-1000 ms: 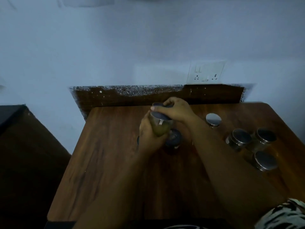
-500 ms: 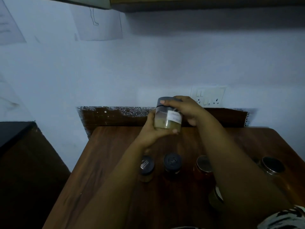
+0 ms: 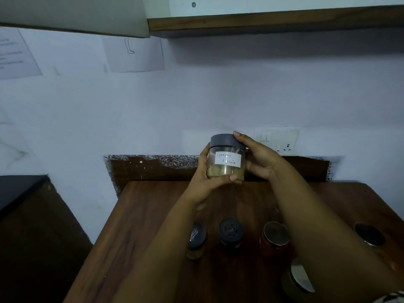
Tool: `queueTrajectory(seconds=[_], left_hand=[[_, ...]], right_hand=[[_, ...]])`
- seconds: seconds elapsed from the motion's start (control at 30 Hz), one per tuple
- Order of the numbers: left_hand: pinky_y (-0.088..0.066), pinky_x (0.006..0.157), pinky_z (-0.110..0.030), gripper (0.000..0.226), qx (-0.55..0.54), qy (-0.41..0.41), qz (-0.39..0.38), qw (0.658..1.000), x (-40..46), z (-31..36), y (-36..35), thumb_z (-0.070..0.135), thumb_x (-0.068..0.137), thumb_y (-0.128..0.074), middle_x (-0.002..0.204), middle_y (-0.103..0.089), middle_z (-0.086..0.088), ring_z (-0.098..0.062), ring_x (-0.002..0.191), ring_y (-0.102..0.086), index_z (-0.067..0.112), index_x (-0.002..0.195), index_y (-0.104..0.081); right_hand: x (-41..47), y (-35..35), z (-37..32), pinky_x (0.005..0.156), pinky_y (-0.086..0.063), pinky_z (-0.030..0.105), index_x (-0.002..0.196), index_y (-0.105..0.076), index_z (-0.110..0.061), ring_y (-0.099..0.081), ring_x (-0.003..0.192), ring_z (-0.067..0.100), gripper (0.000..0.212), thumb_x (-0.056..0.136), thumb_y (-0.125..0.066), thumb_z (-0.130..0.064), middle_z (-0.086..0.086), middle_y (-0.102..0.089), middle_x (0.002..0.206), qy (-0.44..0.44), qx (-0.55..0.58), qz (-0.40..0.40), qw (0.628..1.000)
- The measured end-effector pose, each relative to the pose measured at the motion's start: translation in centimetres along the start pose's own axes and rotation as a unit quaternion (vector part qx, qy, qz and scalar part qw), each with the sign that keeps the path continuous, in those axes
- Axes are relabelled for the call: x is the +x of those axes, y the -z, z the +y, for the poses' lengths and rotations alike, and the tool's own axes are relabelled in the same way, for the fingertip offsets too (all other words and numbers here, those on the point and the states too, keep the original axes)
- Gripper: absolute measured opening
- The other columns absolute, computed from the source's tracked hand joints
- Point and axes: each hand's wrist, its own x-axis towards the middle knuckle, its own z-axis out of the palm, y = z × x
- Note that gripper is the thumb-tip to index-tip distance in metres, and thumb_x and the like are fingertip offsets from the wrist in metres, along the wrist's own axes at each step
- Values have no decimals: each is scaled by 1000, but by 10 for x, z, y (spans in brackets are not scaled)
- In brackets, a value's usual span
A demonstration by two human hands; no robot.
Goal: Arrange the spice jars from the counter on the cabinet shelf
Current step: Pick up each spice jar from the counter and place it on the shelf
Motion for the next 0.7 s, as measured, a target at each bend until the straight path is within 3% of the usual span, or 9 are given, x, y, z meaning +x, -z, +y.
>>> queueTrajectory(seconds=[0.2,0.3,0.4,0.5,0.7], left_hand=[[-52,98,-43,105,12,-7,7,1000,-1,3,-4,-9,71,-76,141,-45,-6,-23,122,-57,33,150,-20],[-51,100,-40,107,68,-29,49,996,1,6,-5,3,67,-83,142,-37,-8,-22,125,-53,36,147,-20],[-55,94,-34,102,118,-51,22,991,-1,8,-2,6,67,-86,138,-39,-5,-18,121,-56,40,142,-27],[-54,86,-24,107,123,-57,-5,991,-4,8,3,0,66,-86,139,-38,0,-10,121,-56,43,144,-27],[-54,97,-35,114,133,-76,31,988,-11,13,7,2,63,-89,145,-36,-3,-20,129,-52,40,150,-24]], right_hand=[[-4,-2,-1,104,-44,53,119,-67,-6,-59,120,36,72,61,-86,-43,21,-63,126,2,15,-12,1000],[-4,-1,1,104,-43,54,121,-65,-5,-61,115,35,71,64,-85,-42,21,-65,120,10,49,3,999],[-5,-3,3,99,-47,54,119,-67,-6,-66,105,35,61,72,-78,-43,20,-68,114,3,51,-9,999],[-8,-6,5,96,-49,54,125,-63,-4,-64,105,36,65,76,-74,-44,22,-66,117,-6,52,-29,998],[-13,-21,3,94,-49,53,114,-68,-8,-66,103,34,50,84,-64,-47,21,-65,115,30,29,-47,998]])
